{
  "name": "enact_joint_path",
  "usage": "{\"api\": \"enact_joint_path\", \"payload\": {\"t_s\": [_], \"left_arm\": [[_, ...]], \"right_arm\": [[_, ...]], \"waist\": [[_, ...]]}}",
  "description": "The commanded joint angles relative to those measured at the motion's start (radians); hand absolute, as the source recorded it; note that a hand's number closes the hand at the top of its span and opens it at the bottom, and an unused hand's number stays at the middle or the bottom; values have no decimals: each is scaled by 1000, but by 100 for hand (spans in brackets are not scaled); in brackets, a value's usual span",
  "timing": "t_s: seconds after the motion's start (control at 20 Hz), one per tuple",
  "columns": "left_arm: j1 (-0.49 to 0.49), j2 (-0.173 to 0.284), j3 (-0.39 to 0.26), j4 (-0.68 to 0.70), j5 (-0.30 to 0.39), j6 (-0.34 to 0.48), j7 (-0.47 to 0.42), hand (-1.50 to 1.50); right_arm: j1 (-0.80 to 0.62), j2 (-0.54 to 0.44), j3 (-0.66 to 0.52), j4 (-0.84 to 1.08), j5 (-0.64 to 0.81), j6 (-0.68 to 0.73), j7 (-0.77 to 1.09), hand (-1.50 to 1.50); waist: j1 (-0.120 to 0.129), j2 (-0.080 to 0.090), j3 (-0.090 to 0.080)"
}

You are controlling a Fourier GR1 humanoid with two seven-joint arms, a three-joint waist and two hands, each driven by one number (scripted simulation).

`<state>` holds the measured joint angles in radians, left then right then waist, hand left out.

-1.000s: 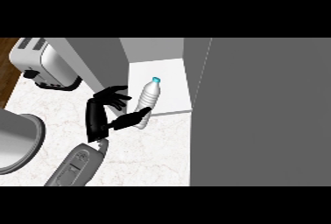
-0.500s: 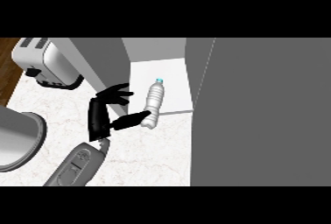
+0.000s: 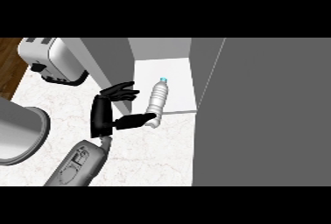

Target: Pick up the bottled water, place it into the cabinet and close the cabinet

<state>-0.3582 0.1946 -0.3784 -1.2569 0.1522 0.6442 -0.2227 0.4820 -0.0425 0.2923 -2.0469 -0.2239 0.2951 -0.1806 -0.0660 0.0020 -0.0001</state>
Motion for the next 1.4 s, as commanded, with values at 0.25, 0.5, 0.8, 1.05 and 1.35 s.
{"api": "enact_joint_path", "payload": {"t_s": [0.25, 0.5, 0.8, 1.05, 1.35], "left_arm": [[-228, -37, 154, 126, 173, -251, -114, -150], [-158, -78, 153, 103, 186, -294, -186, -150], [-79, -87, 106, -80, 191, -302, -90, -150], [69, -88, 74, -252, 189, -309, -73, -150], [223, -121, -3, -458, 151, -288, -33, -150]], "right_arm": [[24, 7, -2, -41, -4, -36, 28, -150], [56, -4, 22, -43, 30, -31, -4, -150], [89, 2, 22, -41, 22, -47, -20, -150], [142, -60, -26, -161, -60, -36, 48, -150], [110, -36, 24, -151, -12, -71, 45, -150]], "waist": [[33, 5, -1], [50, 0, 0], [61, -4, 0], [65, -5, 0], [66, -4, 0]]}}
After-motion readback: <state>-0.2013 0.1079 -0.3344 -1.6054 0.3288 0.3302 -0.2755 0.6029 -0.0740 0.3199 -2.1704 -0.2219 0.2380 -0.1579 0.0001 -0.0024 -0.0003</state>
